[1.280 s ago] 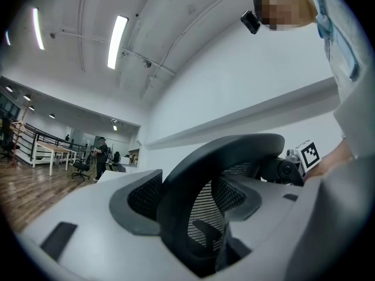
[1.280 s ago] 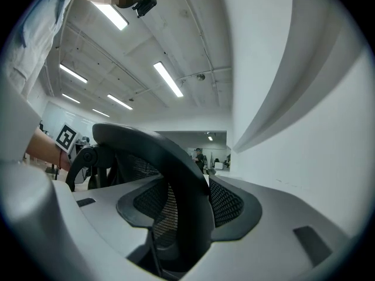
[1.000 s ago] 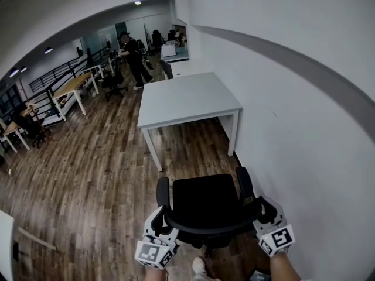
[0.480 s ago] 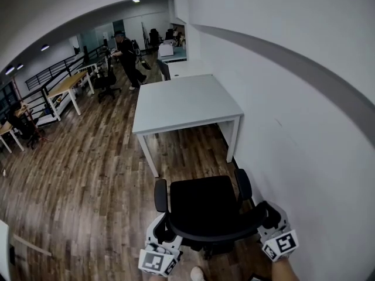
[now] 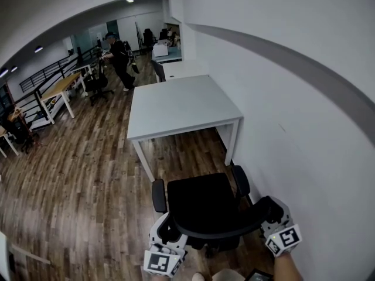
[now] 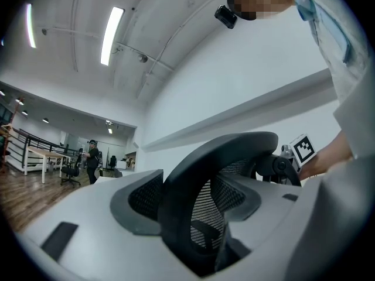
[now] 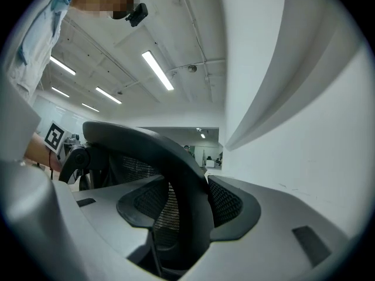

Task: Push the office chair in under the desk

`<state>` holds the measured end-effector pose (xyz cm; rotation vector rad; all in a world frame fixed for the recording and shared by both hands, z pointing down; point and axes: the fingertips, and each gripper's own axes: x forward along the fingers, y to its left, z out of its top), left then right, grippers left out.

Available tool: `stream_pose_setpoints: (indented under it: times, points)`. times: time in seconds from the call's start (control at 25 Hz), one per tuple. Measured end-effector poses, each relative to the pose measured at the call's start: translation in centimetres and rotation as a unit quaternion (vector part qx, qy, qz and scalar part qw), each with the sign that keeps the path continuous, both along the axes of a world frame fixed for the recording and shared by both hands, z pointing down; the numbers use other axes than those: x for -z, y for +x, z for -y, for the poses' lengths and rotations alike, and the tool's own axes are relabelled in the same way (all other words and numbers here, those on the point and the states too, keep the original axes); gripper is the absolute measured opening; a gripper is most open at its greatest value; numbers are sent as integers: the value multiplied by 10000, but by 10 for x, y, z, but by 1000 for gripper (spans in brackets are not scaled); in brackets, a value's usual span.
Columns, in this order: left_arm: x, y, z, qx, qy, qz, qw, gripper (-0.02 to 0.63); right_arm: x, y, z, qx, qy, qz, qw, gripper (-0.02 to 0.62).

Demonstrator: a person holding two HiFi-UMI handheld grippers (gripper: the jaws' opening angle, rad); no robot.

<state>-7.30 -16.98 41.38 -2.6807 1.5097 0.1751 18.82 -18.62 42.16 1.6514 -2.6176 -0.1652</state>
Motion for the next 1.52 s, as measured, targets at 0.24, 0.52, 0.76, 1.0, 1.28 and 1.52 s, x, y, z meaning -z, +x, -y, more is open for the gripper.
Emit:
stream_pose_setpoints:
  times: [0.24, 0.52, 0.76, 1.0, 1.28, 1.52]
  points:
    - [-1, -3, 31, 1, -109, 1, 9999, 249, 1, -3, 30, 78, -3, 28, 10000, 229]
    - [-3, -6, 70, 91, -261, -22, 9996, 249, -3, -5, 74, 218, -43, -115, 9997, 229]
    - [0, -5, 96, 181, -218, 0, 9996, 249, -5, -5, 104, 368, 23, -180, 9992, 229]
    - [-2, -8, 125, 260, -168, 13, 9995, 249, -9, -8, 136, 445, 20, -157, 9989, 229]
    - [-1, -12, 144, 382, -107, 29, 9992, 244, -7, -13, 160, 509, 27, -102, 9987, 229]
    - [3, -12, 167, 343, -105, 33, 9994, 242, -6, -12, 184, 555, 35, -139, 9984, 229]
